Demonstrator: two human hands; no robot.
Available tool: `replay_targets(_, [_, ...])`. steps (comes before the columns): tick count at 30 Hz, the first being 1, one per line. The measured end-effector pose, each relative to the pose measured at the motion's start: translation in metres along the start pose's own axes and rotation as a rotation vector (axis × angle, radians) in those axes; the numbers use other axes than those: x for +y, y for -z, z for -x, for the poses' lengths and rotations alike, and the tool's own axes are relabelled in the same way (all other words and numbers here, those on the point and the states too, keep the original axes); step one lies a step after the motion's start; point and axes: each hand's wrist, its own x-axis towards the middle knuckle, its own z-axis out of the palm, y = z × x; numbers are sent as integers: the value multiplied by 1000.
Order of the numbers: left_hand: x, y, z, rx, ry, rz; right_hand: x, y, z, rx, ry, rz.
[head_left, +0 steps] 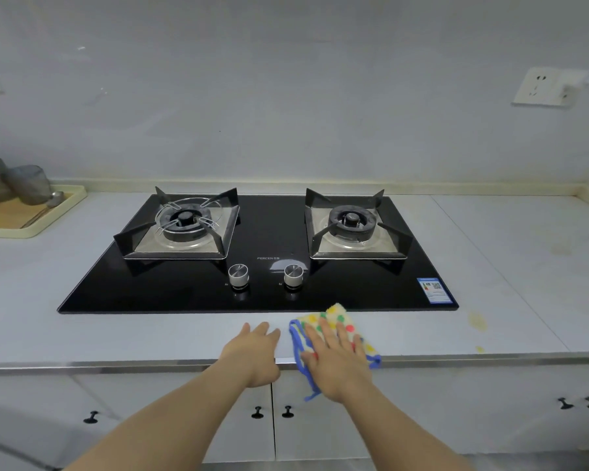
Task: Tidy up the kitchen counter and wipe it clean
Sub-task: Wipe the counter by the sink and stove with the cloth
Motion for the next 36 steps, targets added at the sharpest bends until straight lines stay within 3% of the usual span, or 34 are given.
replay_targets(4, [1,-2,6,9,1,-5,51,15,-1,3,-160,-45])
replay_targets(8, [2,-2,4,8,12,1,37,14,-1,-10,-265,-114])
replay_targets(12, [3,1,3,-1,25,-14,-9,-2,3,-6,-79,-63])
replay_targets(16, [3,1,6,4,29,-16,3,0,2,-29,17,-24])
replay_targets(24, [7,-8,12,50,35,23,72,11,11,14,-188,-87])
replay_targets(31, [15,0,8,44,41,18,68,7,12,9,-41,-57])
replay_targets(36, [24,13,4,7,73,-6,101,22,3,25,-142,-72])
